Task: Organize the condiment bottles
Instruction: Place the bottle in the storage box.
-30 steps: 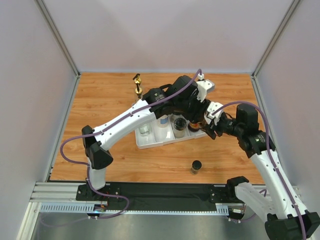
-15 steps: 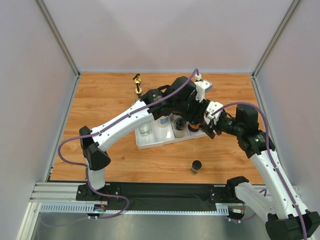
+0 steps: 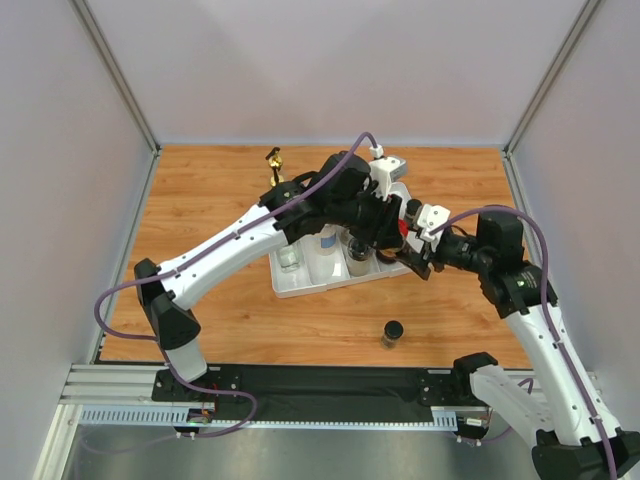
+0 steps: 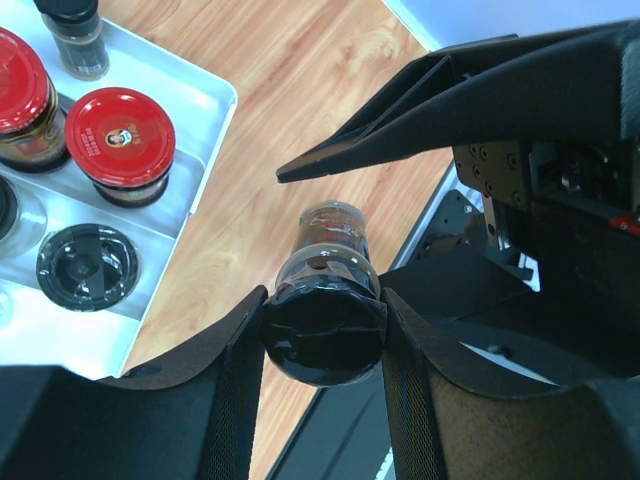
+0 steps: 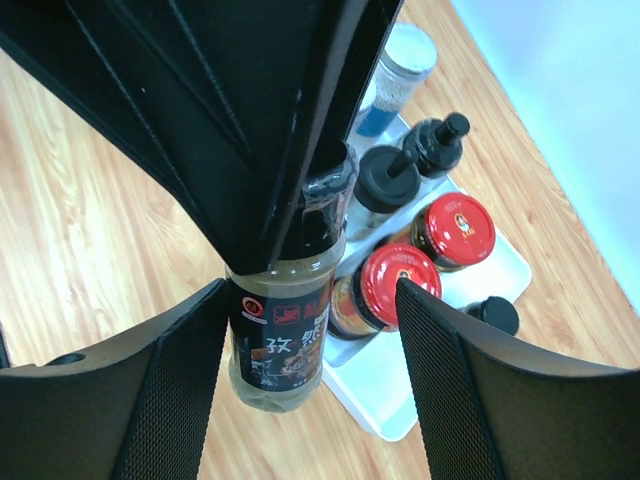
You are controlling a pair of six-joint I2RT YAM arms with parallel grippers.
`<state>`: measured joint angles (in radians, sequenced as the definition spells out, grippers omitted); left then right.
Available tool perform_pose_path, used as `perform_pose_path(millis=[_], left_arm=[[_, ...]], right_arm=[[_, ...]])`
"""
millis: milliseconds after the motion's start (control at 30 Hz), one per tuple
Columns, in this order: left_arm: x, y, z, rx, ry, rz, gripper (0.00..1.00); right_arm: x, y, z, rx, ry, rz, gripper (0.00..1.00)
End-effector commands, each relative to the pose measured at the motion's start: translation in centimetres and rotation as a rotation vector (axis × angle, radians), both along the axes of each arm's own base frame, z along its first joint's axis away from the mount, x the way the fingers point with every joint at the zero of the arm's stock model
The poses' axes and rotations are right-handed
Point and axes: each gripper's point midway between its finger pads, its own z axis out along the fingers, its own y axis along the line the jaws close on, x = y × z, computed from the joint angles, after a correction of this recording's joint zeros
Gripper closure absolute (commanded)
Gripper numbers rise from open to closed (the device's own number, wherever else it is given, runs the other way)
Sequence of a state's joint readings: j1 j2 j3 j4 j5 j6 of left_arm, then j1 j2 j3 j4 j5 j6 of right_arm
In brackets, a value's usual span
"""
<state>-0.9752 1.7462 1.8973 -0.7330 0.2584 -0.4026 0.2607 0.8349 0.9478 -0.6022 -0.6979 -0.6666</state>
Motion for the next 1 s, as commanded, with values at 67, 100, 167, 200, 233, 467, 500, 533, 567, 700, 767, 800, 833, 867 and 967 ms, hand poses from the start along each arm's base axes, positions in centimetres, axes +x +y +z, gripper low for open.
perform_pose_path(millis=[67, 100, 167, 200, 233, 467, 500, 533, 567, 700, 767, 800, 833, 867, 967], left_arm=[[-1.5, 0.1, 4.3, -0.146, -0.077, -0.082, 0.91], [-1.6, 0.2, 4.6, -0.150, -0.099, -0.096, 0.91], [-1.8, 0.5, 4.1, -0.132, -0.140, -0.137, 0.91], [-1.8, 0.9, 4.1, -0.119, -0.184, -0.159, 0.91], [-1.9, 1.1, 3.8, -0.111, -0.197, -0.179, 0.91], [-2.4, 2.2, 4.1, -0.083, -0.376, -0.310, 0.92], [-2.5, 2.5, 4.2, -0.076, -0.404, -0.328, 0.92], [-2.5, 2.6, 4.1, -0.067, -0.439, -0.358, 0.92], [-2.7, 2.7, 4.2, -0.067, -0.455, -0.373, 0.92], [-3.4, 2.8, 3.8, -0.049, -0.483, -0.448, 0.92], [-3.7, 2.7, 3.8, -0.041, -0.498, -0.476, 0.92], [-3.9, 2.6, 3.3, -0.028, -0.486, -0.490, 0.92], [-4.1, 2.5, 3.3, -0.027, -0.489, -0.501, 0.92], [-4.3, 2.4, 3.2, -0.022, -0.493, -0.514, 0.92], [-5.1, 2.3, 2.5, 0.010, -0.488, -0.556, 0.92]], right_arm=[[-2.1, 1.5, 3.5, 0.111, 0.011, 0.079, 0.31], [-2.3, 1.6, 3.3, 0.112, 0.023, 0.094, 0.31], [-3.1, 2.0, 3.2, 0.116, 0.047, 0.138, 0.30], [-3.3, 2.2, 3.0, 0.113, 0.060, 0.158, 0.30], [-3.5, 2.3, 2.8, 0.117, 0.082, 0.172, 0.29], [-5.5, 3.5, 1.0, 0.149, 0.249, 0.283, 0.28], [-5.6, 3.5, 0.9, 0.152, 0.262, 0.290, 0.27], [-5.8, 3.7, 0.8, 0.155, 0.276, 0.300, 0.27], [-6.0, 3.9, 0.5, 0.151, 0.284, 0.308, 0.27], [-5.6, 4.1, 0.5, 0.144, 0.283, 0.292, 0.27], [-5.4, 4.3, 0.8, 0.146, 0.275, 0.287, 0.27], [-5.2, 4.4, 0.9, 0.145, 0.277, 0.282, 0.27], [-5.0, 4.5, 1.0, 0.144, 0.271, 0.277, 0.27], [-4.8, 4.6, 1.0, 0.138, 0.271, 0.273, 0.27], [-4.4, 4.8, 0.8, 0.127, 0.279, 0.268, 0.28]])
